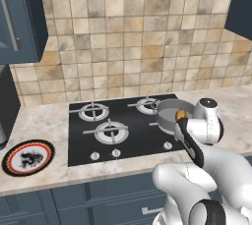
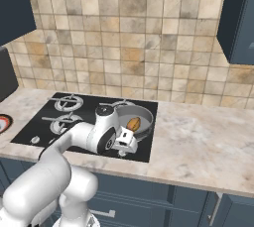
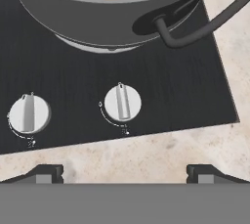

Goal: Retrieve the frozen meat and place it in the pot on a burner. Then turn the burner on.

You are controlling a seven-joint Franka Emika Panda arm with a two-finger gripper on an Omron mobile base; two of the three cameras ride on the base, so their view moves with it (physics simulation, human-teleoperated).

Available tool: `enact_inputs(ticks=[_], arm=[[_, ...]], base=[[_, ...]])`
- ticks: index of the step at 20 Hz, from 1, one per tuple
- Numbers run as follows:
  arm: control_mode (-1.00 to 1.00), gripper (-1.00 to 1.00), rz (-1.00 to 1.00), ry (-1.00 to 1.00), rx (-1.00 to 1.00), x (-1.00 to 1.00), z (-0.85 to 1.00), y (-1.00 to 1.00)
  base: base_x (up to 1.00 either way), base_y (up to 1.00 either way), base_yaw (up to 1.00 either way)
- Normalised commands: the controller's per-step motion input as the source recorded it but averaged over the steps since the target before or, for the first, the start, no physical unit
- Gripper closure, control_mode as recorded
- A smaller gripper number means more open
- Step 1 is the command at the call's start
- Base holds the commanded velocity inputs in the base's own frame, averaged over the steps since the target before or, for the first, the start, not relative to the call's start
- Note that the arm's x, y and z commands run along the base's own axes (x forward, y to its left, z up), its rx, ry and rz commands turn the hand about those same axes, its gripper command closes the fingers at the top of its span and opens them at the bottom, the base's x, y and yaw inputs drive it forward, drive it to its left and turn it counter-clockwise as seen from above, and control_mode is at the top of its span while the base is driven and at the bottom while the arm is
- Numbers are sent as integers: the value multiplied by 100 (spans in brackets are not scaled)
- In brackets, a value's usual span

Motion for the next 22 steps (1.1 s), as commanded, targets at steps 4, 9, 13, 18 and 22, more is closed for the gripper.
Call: enact_inputs(ticks=[4, 9, 13, 18, 22], arm=[[-100, -100, 0, 0, 0, 0, -29, 0], [-100, -100, 0, 0, 0, 0, -31, 1], [-100, -100, 0, 0, 0, 0, -32, 14], [-100, -100, 2, 0, 0, 0, -17, 30], [-100, -100, 0, 0, 0, 0, -9, 8]], base=[[0, 0, 0], [0, 0, 0], [0, 0, 0], [0, 0, 0], [0, 0, 0]])
